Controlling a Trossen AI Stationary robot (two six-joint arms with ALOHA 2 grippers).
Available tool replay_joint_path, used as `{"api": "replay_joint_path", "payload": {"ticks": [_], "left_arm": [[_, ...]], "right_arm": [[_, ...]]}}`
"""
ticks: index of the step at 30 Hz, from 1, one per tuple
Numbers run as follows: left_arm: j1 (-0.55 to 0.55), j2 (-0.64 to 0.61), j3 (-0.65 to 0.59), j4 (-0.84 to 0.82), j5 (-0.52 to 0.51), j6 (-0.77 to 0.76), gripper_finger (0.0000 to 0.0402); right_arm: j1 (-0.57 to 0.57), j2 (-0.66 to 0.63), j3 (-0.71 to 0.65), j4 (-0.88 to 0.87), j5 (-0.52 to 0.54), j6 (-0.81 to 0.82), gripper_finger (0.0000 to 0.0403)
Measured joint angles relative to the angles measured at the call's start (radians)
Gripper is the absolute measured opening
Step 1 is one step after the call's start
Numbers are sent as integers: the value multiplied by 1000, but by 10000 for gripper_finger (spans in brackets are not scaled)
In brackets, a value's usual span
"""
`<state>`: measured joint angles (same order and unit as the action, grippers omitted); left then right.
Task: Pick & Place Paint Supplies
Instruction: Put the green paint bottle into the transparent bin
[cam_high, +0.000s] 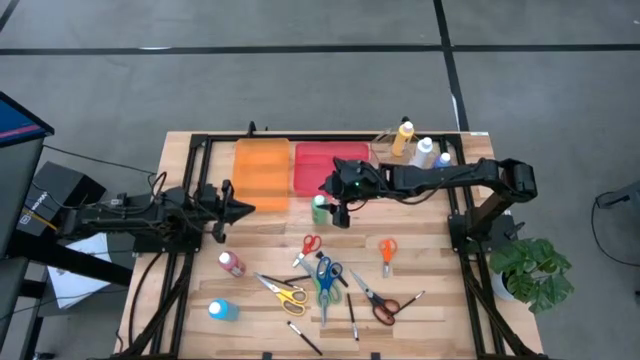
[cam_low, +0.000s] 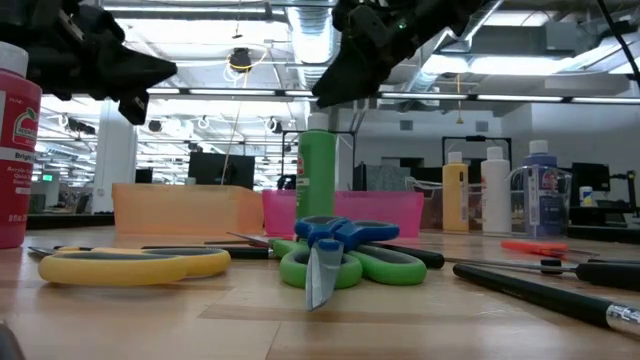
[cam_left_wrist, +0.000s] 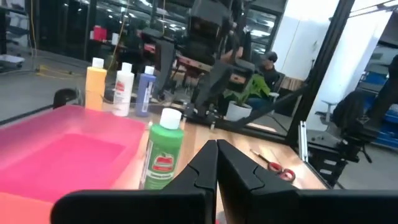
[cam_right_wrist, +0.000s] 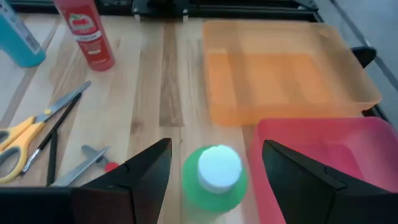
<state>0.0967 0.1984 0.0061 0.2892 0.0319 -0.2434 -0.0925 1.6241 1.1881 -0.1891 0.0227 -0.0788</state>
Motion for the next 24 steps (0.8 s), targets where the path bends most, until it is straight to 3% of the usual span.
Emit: {"api": "replay_joint_path", "payload": {"ticks": [4, 7, 10, 16, 24], "left_arm": [[0, -84, 0, -20, 13, 7, 1], [0, -182, 0, -60, 82, 8, 1], [0, -198, 0, -103, 118, 19, 1], [0, -198, 0, -166, -7, 31, 1], [0, -198, 0, -163, -12, 48, 1]], "right_arm": [[0, 0, 0, -19, 0, 0, 249], [-1, 0, 0, -17, 0, -5, 249], [-2, 0, 0, -17, 0, -8, 249], [-2, 0, 0, -18, 0, -3, 249], [-1, 0, 0, -13, 0, 0, 249]]}}
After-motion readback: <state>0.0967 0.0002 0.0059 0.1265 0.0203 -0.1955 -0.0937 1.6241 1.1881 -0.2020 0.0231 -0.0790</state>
